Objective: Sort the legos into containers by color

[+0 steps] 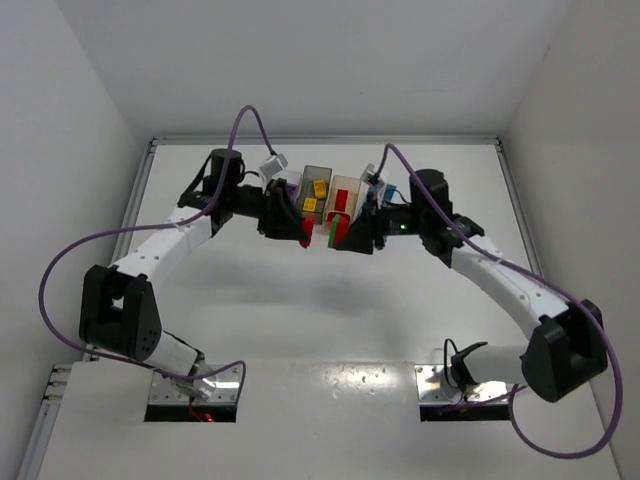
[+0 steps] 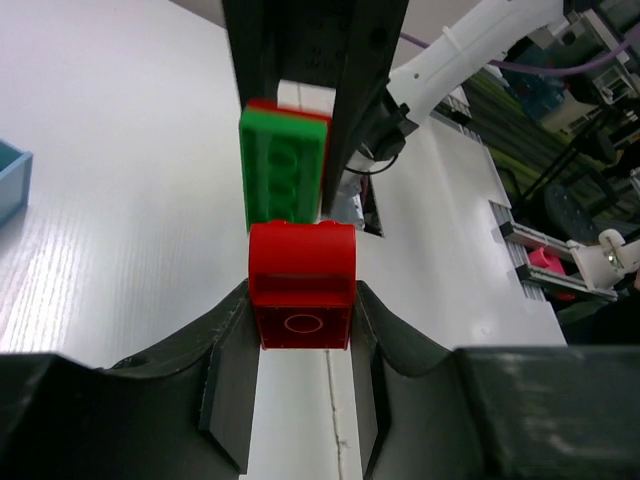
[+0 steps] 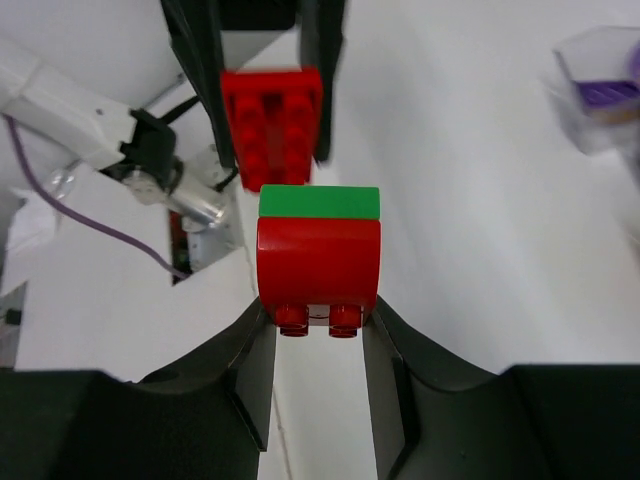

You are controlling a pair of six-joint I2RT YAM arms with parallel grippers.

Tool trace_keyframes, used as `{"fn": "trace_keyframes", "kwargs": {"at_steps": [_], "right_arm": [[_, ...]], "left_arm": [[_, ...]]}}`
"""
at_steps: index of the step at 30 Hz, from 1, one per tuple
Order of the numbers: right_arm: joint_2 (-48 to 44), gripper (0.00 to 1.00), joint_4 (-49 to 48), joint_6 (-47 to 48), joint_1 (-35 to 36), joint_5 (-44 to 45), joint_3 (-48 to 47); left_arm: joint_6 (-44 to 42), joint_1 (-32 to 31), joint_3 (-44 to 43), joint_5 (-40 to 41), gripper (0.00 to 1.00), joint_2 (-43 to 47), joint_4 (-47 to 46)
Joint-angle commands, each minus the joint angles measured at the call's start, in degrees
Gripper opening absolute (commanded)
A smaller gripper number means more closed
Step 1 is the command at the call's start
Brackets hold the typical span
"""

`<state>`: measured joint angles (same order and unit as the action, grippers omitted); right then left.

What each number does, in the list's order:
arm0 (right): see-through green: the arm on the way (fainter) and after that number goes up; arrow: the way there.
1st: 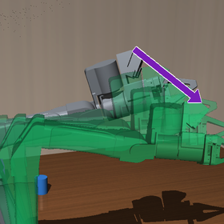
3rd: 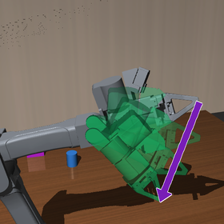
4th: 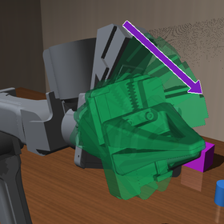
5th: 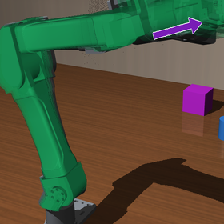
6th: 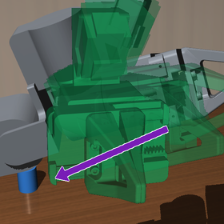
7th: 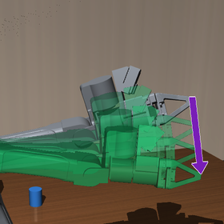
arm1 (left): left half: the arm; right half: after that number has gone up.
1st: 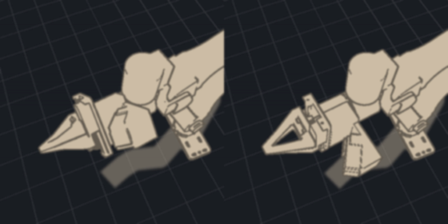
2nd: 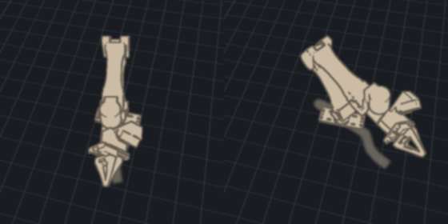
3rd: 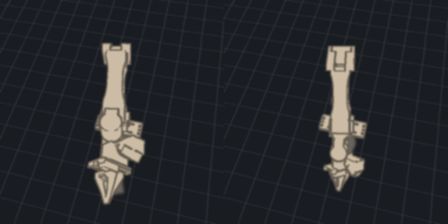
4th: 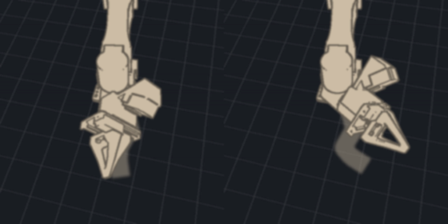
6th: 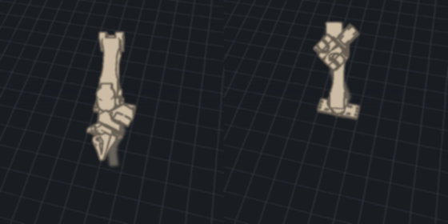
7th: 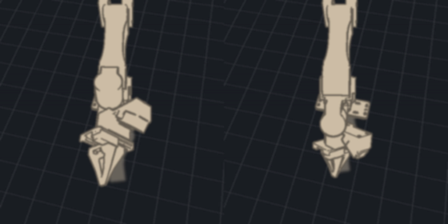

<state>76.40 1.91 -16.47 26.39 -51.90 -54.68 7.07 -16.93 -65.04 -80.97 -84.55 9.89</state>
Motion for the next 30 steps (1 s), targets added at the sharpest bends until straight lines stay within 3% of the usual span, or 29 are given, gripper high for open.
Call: {"fn": "trace_keyframes", "kwargs": {"at_steps": [1, 6, 9, 10, 13, 16, 17, 22, 28, 30], "right_arm": [[-6.7, 0.00, 5.5, 5.3, -3.4, 3.7, 2.7], [-12.3, 0.00, 9.8, 6.6, -6.4, 6.1, 5.8], [-15.2, 0.00, 11.5, 7.2, -8.1, 9.0, 8.0], [-15.9, 0.00, 12.4, 7.2, -9.3, 9.5, 8.0], [-17.7, 0.00, 14.3, 7.2, -11.8, 10.8, 8.0], [-18.3, 0.00, 16.1, 7.8, -14.7, 11.3, 7.3], [-18.3, 0.00, 16.1, 7.8, -15.9, 11.3, 7.3], [-18.3, 0.00, 16.1, 7.8, -18.5, 11.3, 6.2], [-17.7, 0.00, 16.7, 7.8, -20.9, 10.2, 3.8], [-17.2, 0.00, 16.7, 7.8, -21.4, 9.6, 3.3]], "left_arm": [[-1.6, 1.5, 0.3, -0.8, 0.07, 1.5, -0.7], [-2.8, 3.6, -1.1, 3.1, 0.07, 0.4, -0.7], [-4.3, 0.8, -4.1, 15.4, 0.07, -1.7, -0.2], [-4.3, -0.4, -5.3, 24.6, 0.07, -2.3, -0.2], [-2.2, -4.3, -10.1, 36.4, 0.07, -7.7, -2.4], [0.7, -6.5, -17.6, 42.2, 0.09, -16.6, -2.4], [1.4, -7.4, -19.6, 44.4, 0.15, -19.0, -2.4], [5.3, -8.1, -30.6, 49.8, 0.23, -33.2, -2.9], [5.9, -8.6, -37.9, 55.1, 0.37, -40.9, -2.4], [5.3, -8.6, -39.0, 56.2, 0.47, -42.7, -2.4]]}}
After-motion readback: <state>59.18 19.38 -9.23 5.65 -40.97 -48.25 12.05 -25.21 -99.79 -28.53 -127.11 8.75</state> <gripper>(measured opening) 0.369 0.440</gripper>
